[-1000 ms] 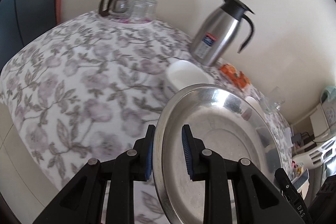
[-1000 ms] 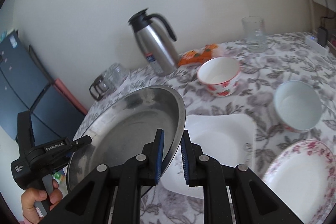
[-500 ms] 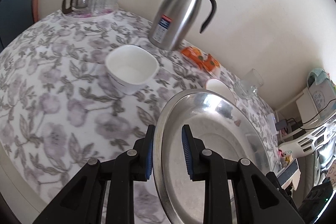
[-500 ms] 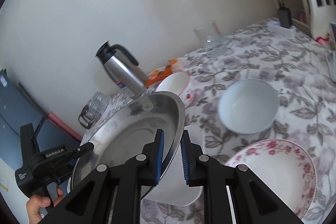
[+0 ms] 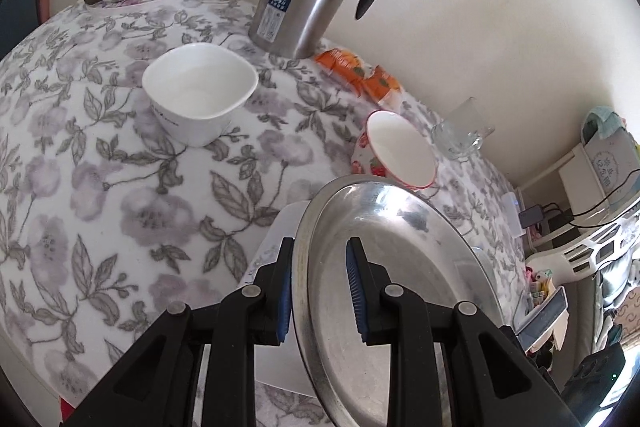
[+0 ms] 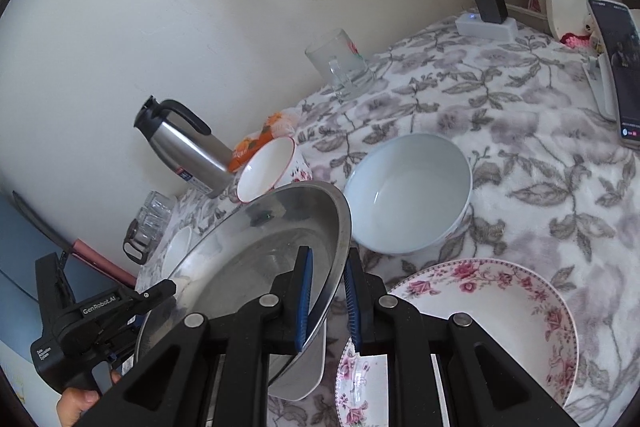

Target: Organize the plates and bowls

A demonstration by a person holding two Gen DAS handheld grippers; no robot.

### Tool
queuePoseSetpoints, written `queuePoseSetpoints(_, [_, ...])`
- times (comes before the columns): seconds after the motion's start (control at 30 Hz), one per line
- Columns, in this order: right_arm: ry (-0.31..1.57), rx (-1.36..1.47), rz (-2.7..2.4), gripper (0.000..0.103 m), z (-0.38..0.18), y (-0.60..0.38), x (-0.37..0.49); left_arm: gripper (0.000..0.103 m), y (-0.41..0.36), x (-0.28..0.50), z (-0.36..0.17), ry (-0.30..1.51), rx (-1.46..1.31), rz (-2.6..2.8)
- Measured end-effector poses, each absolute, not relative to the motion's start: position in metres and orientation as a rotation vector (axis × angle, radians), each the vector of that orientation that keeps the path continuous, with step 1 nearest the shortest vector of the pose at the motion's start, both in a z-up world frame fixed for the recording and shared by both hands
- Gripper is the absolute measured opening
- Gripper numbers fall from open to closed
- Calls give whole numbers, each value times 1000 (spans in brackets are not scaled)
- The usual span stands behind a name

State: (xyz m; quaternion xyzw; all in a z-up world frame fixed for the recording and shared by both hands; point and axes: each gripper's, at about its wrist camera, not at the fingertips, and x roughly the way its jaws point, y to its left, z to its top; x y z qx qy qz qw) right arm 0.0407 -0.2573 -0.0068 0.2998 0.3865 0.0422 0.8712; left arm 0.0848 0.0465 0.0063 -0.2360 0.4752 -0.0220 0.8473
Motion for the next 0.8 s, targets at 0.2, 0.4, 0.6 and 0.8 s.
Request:
queuePoseSetpoints(0.2, [841, 583, 97, 17, -13, -241, 45, 26, 63, 84, 0, 1002, -519, -34])
queuePoseSetpoints(0.4, [874, 515, 110, 18, -17, -223, 48, 26, 80, 84, -13, 1038, -559, 3])
queuePoseSetpoints(0.6, [894, 495, 108, 19, -22, -217, 50, 26, 85, 84, -22, 1062, -556, 29])
queuePoseSetpoints(0.8, [920, 472, 101, 19, -28, -214, 53, 26, 85, 86, -25, 1073, -549, 36])
